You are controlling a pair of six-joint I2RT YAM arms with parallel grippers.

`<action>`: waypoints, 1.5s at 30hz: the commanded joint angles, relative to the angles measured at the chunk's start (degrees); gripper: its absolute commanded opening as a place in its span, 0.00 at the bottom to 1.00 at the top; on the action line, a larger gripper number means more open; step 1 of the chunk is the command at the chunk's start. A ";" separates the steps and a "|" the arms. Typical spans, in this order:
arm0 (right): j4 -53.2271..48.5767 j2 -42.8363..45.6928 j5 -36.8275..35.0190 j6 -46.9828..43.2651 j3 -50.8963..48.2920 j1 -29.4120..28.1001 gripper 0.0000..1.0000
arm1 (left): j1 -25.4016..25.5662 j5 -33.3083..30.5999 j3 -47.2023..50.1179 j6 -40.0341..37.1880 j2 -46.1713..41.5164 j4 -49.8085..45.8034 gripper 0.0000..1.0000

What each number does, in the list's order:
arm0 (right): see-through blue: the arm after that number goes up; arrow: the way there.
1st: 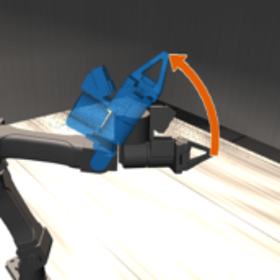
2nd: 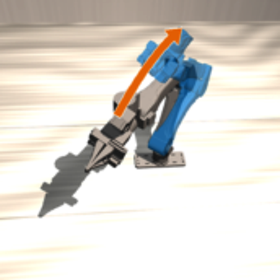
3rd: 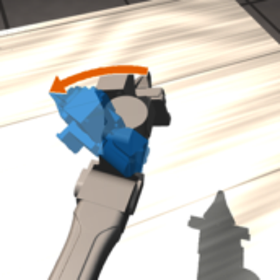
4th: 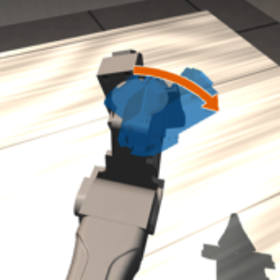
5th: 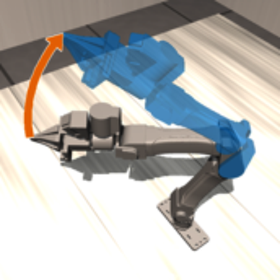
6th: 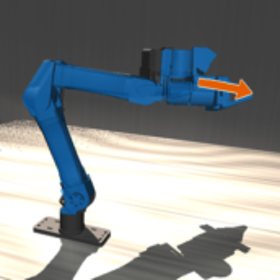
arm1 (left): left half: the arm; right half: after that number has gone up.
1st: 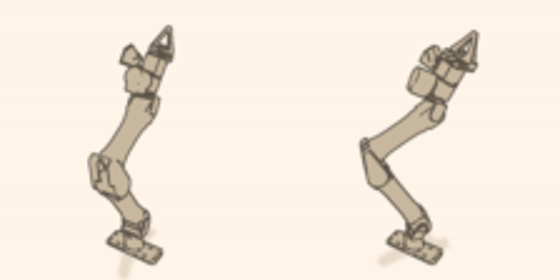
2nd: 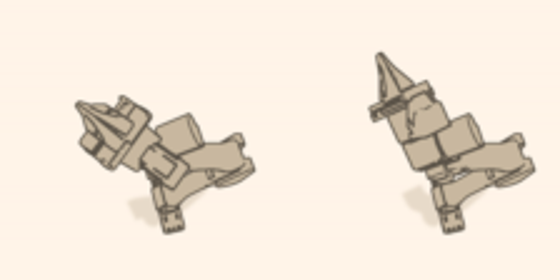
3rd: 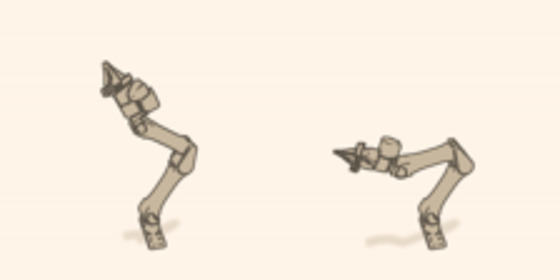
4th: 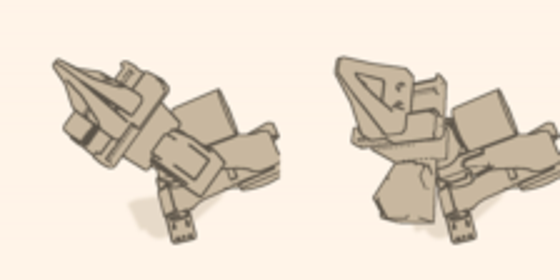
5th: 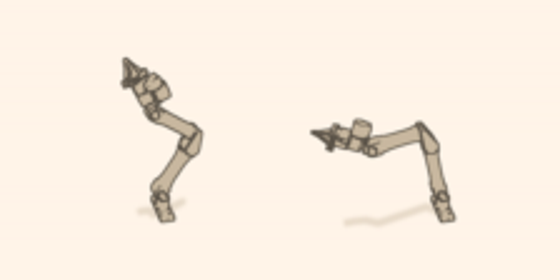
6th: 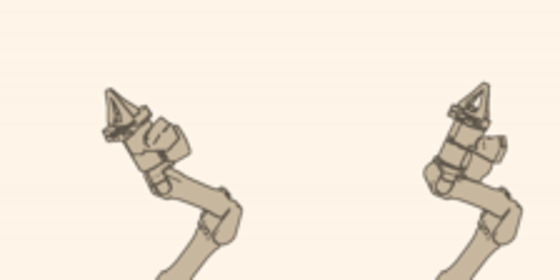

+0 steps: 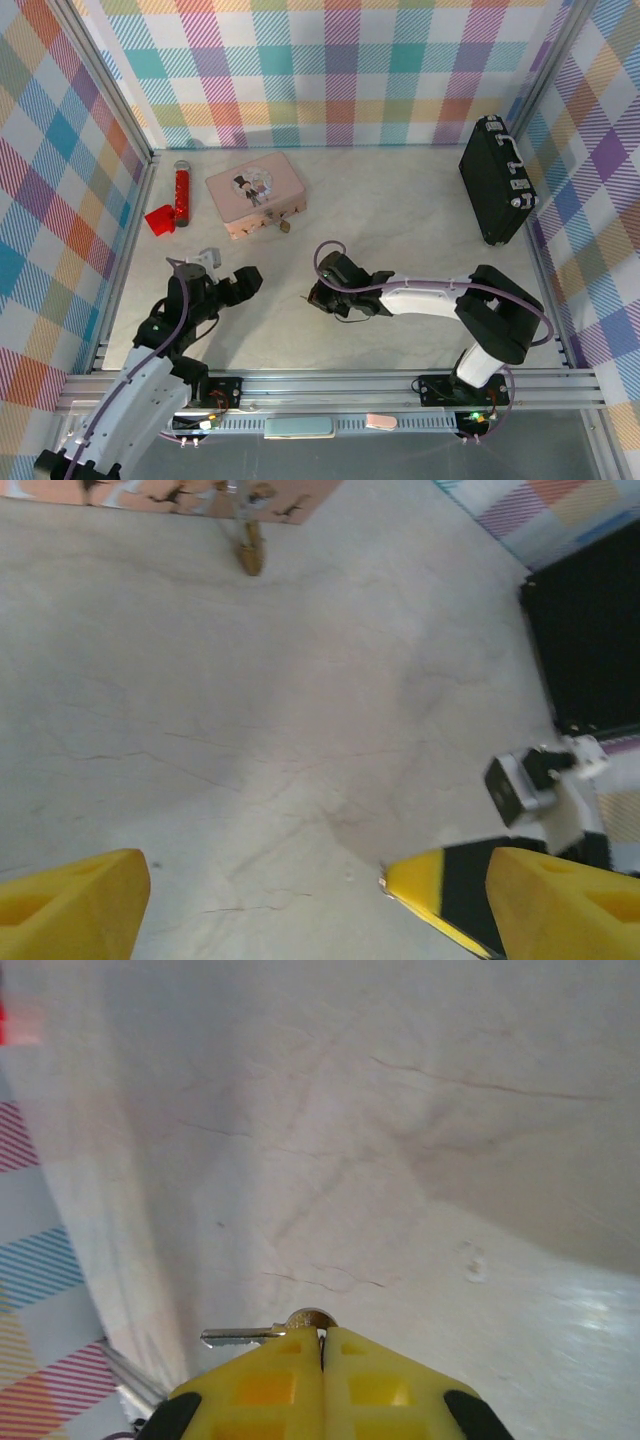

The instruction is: Unlock a padlock with a key

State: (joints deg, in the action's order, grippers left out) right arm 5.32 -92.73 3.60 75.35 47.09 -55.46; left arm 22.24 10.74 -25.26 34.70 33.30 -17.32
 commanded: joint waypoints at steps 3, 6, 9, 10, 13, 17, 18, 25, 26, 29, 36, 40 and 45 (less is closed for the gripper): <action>10.50 0.63 2.70 3.22 -1.31 0.10 0.00 | 6.84 -1.23 -1.99 1.68 3.05 7.09 0.77; 14.59 0.55 3.71 4.39 -2.54 0.06 0.00 | 10.41 -3.77 -2.79 1.69 6.11 8.65 0.72; 18.30 0.47 4.20 5.06 -3.85 0.05 0.00 | 12.35 -5.33 -3.74 1.55 9.51 10.04 0.65; 18.97 0.45 4.36 5.11 -4.10 0.05 0.00 | 12.86 -5.46 -3.90 1.60 10.66 10.86 0.63; 20.99 0.68 4.58 4.84 -4.92 0.09 0.00 | 14.23 -6.55 -4.70 1.69 13.86 11.69 0.57; 20.27 1.65 4.58 3.69 -5.00 0.03 0.00 | 15.75 -7.37 -5.22 1.93 16.68 12.96 0.53; 20.23 2.00 4.41 3.32 -5.06 0.04 0.00 | 16.14 -7.62 -5.24 2.09 17.11 13.23 0.52; 18.88 3.69 3.52 1.62 -4.92 0.09 0.00 | 17.30 -9.16 -5.59 2.28 19.02 13.10 0.47; 18.96 3.69 3.52 1.50 -4.92 0.08 0.00 | 17.31 -9.29 -5.68 2.30 19.14 12.95 0.46; 18.72 3.83 3.48 0.78 -4.57 -0.25 0.00 | 17.36 -9.85 -6.10 2.00 19.52 11.93 0.43; 17.45 4.12 2.73 -0.45 -3.52 -1.08 0.00 | 17.40 -10.21 -5.95 1.92 19.11 11.54 0.38; 16.88 4.00 2.56 -0.81 -2.75 -1.53 0.00 | 17.38 -9.91 -5.86 1.95 19.17 11.95 0.34; 16.27 4.05 1.88 -1.25 -2.16 -1.97 0.00 | 17.40 -9.69 -5.68 1.85 19.57 12.08 0.30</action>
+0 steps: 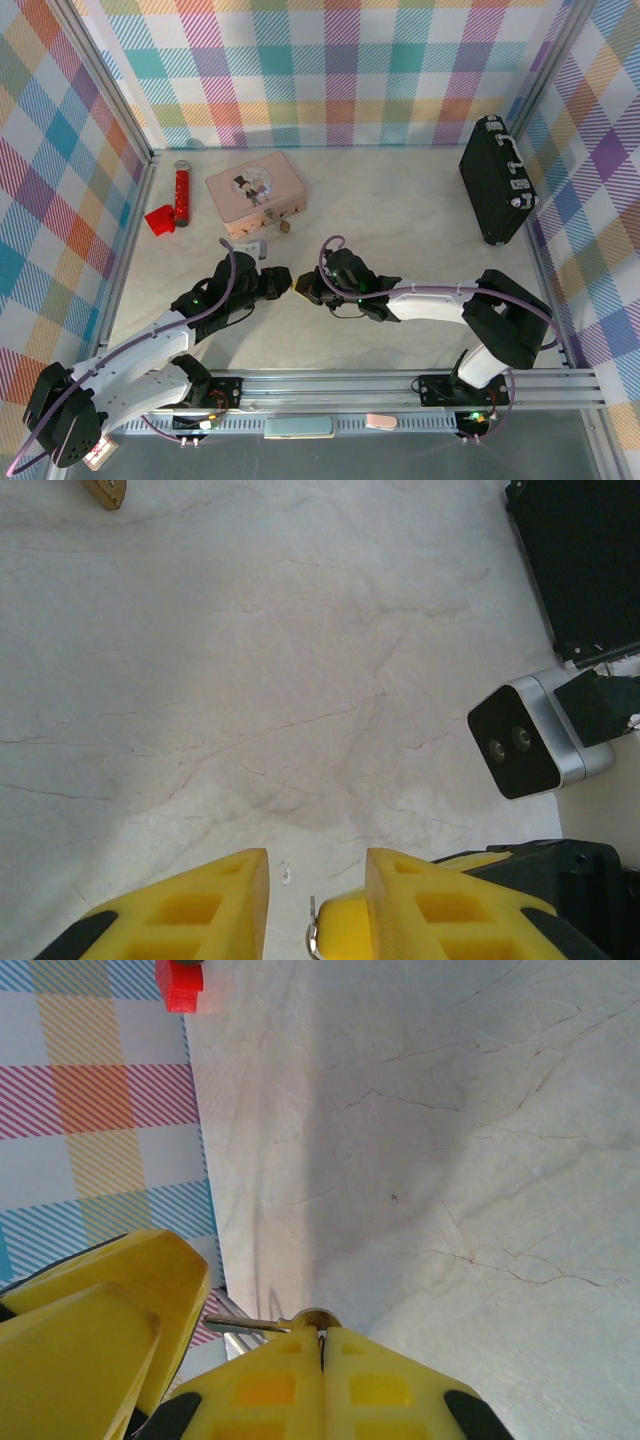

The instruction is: Unlock a padlock with a key

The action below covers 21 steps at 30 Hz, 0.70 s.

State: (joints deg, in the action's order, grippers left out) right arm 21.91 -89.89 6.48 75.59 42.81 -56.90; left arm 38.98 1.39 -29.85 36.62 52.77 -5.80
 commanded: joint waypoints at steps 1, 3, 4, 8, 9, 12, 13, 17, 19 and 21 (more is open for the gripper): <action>-0.53 1.21 -1.12 -1.59 2.25 -0.66 0.00 | 0.61 -0.33 -1.09 -0.19 0.23 0.53 0.30; -0.60 1.21 -1.36 -1.53 2.50 -0.88 0.00 | 0.59 -0.18 -1.16 -0.26 0.40 0.46 0.29; -0.74 1.23 -1.47 -1.48 2.62 -0.93 0.00 | 0.66 -0.17 -1.18 -0.26 0.57 0.38 0.28; -1.26 1.38 -2.12 -1.88 3.19 -1.34 0.00 | 0.66 0.08 -1.36 -0.44 1.14 0.41 0.27; -1.64 1.51 -2.32 -2.07 3.25 -1.44 0.00 | 0.65 0.17 -1.36 -0.42 1.31 0.48 0.27; -1.84 1.78 -2.80 -2.21 3.38 -1.63 0.00 | 0.66 0.28 -1.18 -0.37 1.37 0.52 0.25; -1.91 1.82 -2.88 -2.29 3.42 -1.70 0.00 | 0.65 0.36 -1.18 -0.34 1.33 0.51 0.24; -2.20 1.59 -3.16 -2.51 3.71 -1.83 0.00 | 0.66 0.70 -1.14 -0.42 0.61 0.15 0.16; -2.20 1.25 -3.21 -2.65 4.10 -1.85 0.00 | 0.63 0.48 -0.80 -0.18 -0.26 -0.39 0.13; -2.09 0.89 -3.27 -2.71 4.46 -1.95 0.00 | 0.65 -0.42 -0.11 0.70 -1.15 -0.70 0.10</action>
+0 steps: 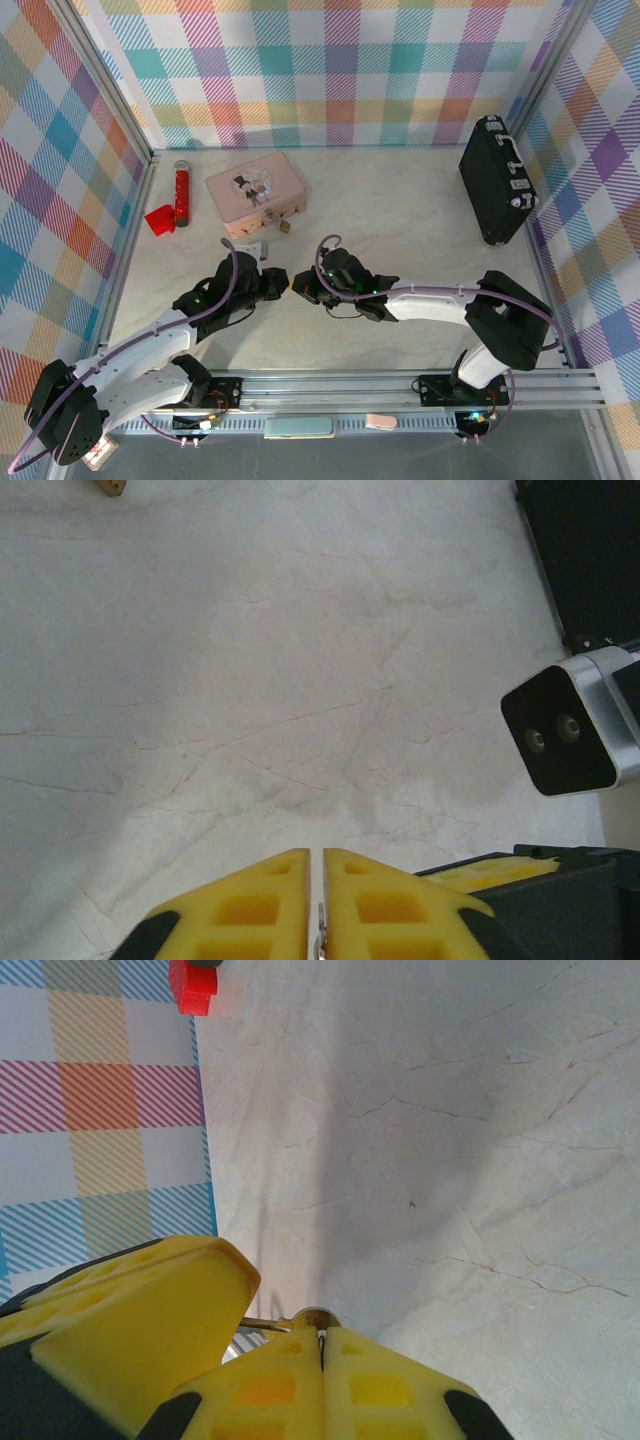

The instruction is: Unlock a padlock with a key

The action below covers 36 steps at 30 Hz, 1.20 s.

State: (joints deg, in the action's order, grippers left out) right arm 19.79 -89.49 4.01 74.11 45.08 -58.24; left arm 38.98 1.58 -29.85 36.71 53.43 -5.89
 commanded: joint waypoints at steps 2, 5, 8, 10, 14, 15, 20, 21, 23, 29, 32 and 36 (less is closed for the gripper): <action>0.05 0.08 -0.51 -1.11 2.52 -0.78 0.00 | 0.63 -1.10 0.74 1.80 -2.52 -0.14 0.09; 0.23 -0.09 -0.46 -0.96 2.49 -0.92 0.00 | 0.61 -0.10 1.10 2.74 -2.93 0.09 0.04; -0.09 0.11 -0.89 -1.09 2.29 -0.97 0.00 | 0.65 -0.76 2.15 3.49 -4.45 0.00 0.00; -0.74 0.31 -1.04 -1.48 2.59 -0.94 0.00 | 0.65 -1.23 2.64 3.81 -5.00 0.17 0.00; -0.79 0.80 -1.63 -1.64 2.30 -0.91 0.00 | 0.66 -0.33 1.91 3.59 -3.84 0.59 0.00; -0.84 0.94 -1.81 -1.60 2.19 -0.96 0.00 | 0.65 0.05 1.66 3.57 -3.53 0.72 0.00; -1.16 1.92 -2.42 -2.11 1.55 -0.91 0.00 | 0.65 0.61 1.72 4.42 -3.33 1.84 0.00; -1.35 2.04 -2.60 -2.28 1.58 -0.98 0.00 | 0.63 0.66 1.72 4.53 -3.29 1.93 0.00; -1.59 2.35 -2.91 -2.60 1.56 -0.92 0.00 | 0.66 0.96 1.72 4.69 -3.33 2.19 0.00; -1.50 2.74 -3.22 -3.62 1.67 -0.91 0.00 | 0.66 1.82 1.57 5.62 -3.40 2.47 0.00; -1.37 2.84 -3.22 -3.98 1.66 -0.91 0.00 | 0.66 2.19 1.22 5.83 -3.42 2.38 0.00; -1.19 2.83 -3.22 -4.23 1.72 -0.92 0.00 | 0.66 2.02 0.93 5.91 -3.81 1.95 0.00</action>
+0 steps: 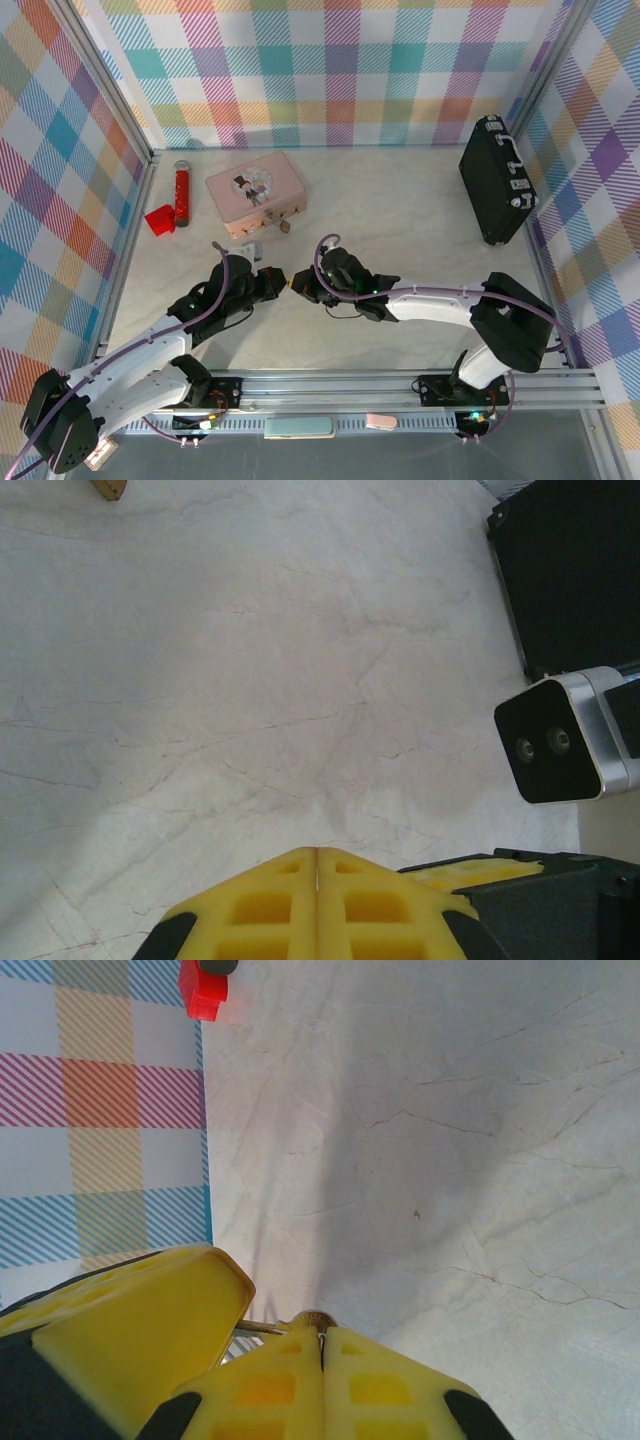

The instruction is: Unlock a padlock with a key

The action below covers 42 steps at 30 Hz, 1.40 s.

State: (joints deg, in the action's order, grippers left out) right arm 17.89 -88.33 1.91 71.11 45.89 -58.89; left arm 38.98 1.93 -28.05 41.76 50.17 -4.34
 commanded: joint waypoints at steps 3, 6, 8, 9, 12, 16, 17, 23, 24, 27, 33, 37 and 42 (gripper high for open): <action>1.00 1.68 -1.13 -1.48 0.89 -0.26 0.00 | 0.66 1.15 -0.69 0.87 -1.08 0.05 0.00; 1.14 1.72 -1.04 -1.68 0.94 -0.27 0.00 | 0.66 0.70 -0.60 1.10 -1.62 -0.21 0.00; 1.23 1.76 -0.96 -1.78 0.82 -0.31 0.00 | 0.65 0.53 -0.69 1.05 -1.91 -0.32 0.00; 1.27 1.81 -0.95 -1.77 0.79 -0.26 0.00 | 0.63 0.37 -0.77 1.17 -2.00 -0.56 0.00; 1.51 1.98 -1.07 -1.40 0.34 -0.26 0.08 | 0.59 -0.63 -0.52 1.73 -2.77 -0.51 0.00; 3.70 3.09 -2.20 -1.06 -1.61 -0.17 0.24 | 0.66 -2.81 0.06 2.83 -4.31 -0.68 0.00; 4.74 3.53 -2.51 -1.27 -2.37 -0.06 0.27 | 0.64 -3.30 0.10 3.06 -4.61 -0.83 0.00; 23.63 5.20 -3.47 -4.87 -9.13 1.73 0.51 | 0.57 -5.11 -0.12 4.13 -6.70 -0.56 0.00; 27.51 4.88 -4.20 -5.63 -10.58 2.00 0.54 | 0.53 -4.99 -0.16 4.35 -6.91 -0.05 0.00; 39.97 2.87 -4.84 -7.08 -13.98 2.76 0.60 | 0.07 -3.14 -0.33 5.11 -6.61 3.04 0.00; 47.36 0.32 0.41 -5.70 -15.03 5.76 0.63 | -1.78 4.57 -1.20 5.91 -1.17 14.36 0.00; 49.50 0.93 2.96 -5.22 -16.34 8.37 0.63 | -3.00 7.77 -2.50 4.68 2.06 18.33 0.00; 48.73 1.85 5.23 -5.02 -17.06 10.72 0.62 | -4.65 11.32 -2.02 5.96 3.74 22.86 0.00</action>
State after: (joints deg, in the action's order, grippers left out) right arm 62.35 -87.66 4.47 65.80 29.74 -48.97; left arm 35.29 9.45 -28.77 47.11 53.60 12.25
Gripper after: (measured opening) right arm 0.620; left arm 0.057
